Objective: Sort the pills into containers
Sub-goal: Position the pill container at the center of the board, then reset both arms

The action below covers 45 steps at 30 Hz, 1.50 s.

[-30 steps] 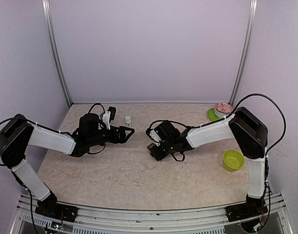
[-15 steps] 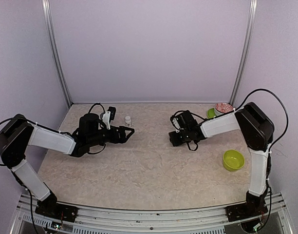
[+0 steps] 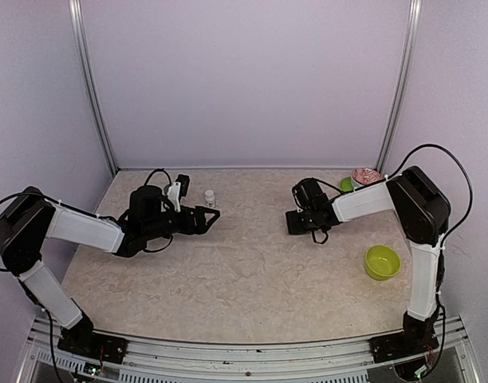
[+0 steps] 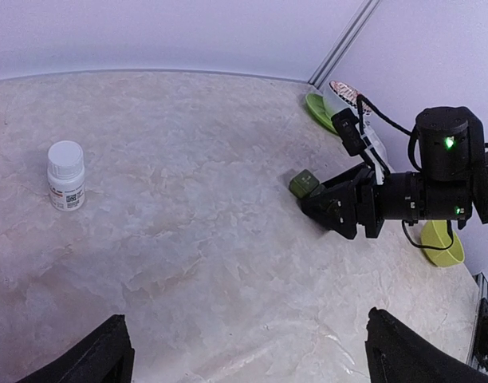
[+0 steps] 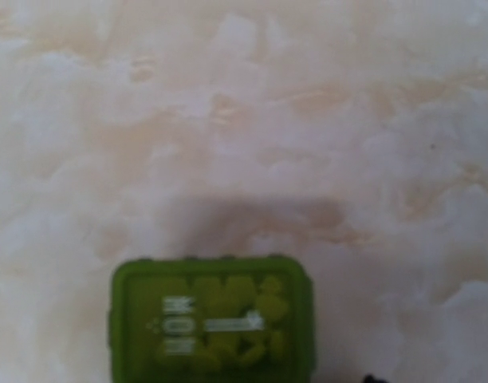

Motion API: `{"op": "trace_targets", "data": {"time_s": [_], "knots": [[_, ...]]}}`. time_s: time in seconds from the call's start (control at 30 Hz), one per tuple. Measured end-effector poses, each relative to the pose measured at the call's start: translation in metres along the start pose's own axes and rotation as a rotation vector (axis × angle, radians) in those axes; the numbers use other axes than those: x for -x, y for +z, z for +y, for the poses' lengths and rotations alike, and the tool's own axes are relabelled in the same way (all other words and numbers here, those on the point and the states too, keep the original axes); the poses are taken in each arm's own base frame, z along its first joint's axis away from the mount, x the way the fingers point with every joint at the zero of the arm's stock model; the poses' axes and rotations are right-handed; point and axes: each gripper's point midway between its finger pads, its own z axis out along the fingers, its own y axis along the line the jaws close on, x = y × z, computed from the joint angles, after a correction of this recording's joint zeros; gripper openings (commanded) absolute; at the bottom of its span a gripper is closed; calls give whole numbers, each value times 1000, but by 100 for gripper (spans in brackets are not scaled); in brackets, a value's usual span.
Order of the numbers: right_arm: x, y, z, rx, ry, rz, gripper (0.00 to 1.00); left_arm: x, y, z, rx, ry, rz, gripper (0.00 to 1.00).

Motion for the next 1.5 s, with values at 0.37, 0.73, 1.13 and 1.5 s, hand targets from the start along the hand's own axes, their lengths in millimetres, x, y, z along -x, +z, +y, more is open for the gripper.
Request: {"op": "trace_targets", "data": {"time_s": [0.37,0.73,1.13,1.5], "knots": [[1,-1,-2,-11,39,-3,75,0,0,3,15,0,-4,99],[22,-72,-5,59,-10,-77,100,5,-5,1,32,8,-17,99],[35,-152,-24,80,-67,-229,100,26,-27,11,158,46,-45,99],[20,-182,-118,-34,129,-300,100,78,-100,51,480,32,-182,99]]}}
